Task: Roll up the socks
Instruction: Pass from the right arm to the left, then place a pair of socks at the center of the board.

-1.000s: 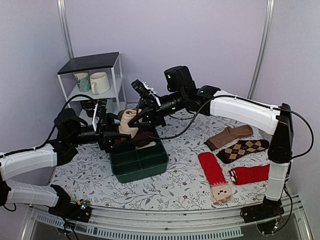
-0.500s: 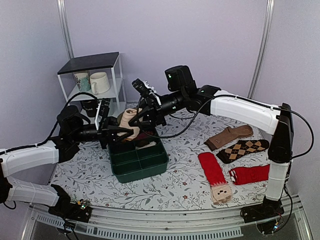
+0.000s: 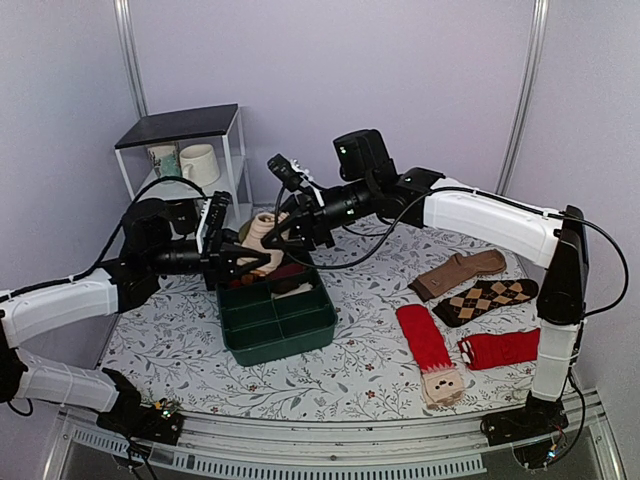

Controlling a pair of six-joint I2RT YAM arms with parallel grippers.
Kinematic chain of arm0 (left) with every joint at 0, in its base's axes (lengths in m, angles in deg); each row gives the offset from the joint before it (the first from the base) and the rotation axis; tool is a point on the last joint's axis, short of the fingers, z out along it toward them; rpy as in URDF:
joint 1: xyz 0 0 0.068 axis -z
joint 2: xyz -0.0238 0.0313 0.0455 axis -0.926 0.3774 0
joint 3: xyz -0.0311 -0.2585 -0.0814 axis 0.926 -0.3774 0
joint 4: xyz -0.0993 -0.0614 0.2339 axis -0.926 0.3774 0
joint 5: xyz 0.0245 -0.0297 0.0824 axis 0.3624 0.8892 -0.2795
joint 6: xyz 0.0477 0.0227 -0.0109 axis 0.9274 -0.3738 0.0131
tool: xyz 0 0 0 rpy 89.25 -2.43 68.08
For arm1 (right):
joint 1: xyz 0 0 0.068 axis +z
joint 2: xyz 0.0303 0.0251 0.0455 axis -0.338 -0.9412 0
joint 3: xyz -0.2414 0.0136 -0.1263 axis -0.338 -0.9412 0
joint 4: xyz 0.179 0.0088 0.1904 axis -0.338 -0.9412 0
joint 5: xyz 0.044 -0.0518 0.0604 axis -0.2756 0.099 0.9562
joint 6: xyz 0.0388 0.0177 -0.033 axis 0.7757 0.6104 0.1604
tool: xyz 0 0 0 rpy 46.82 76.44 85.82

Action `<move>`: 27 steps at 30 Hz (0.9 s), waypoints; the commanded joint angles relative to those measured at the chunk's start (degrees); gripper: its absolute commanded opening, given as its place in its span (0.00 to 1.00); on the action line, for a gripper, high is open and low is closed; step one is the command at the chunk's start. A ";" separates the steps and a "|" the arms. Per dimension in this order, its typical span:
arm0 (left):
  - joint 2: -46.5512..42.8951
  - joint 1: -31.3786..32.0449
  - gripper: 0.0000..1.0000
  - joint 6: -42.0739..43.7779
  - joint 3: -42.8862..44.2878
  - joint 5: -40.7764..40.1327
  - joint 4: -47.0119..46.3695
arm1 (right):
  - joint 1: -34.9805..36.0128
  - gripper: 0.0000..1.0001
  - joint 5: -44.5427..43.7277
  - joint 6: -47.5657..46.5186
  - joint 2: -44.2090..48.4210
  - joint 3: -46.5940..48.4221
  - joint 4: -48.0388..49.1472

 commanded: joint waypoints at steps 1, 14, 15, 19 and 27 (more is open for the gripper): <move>-1.25 -2.64 0.00 6.74 4.66 -3.43 11.21 | -1.14 0.42 -8.28 3.01 2.91 0.76 0.99; 6.75 -6.47 0.00 18.03 16.31 -5.35 40.60 | -8.68 0.67 -13.03 3.92 19.35 -19.31 6.58; 8.42 -6.34 0.00 17.49 17.59 -6.07 44.56 | -9.07 0.67 -13.61 3.82 21.59 -21.56 6.85; 14.12 -5.01 0.00 15.41 20.42 -10.69 51.53 | -10.67 0.67 -14.25 5.54 27.85 -31.68 9.59; 21.60 2.94 0.00 11.96 22.09 -17.94 52.58 | -11.09 0.66 -15.89 7.40 33.81 -41.55 10.36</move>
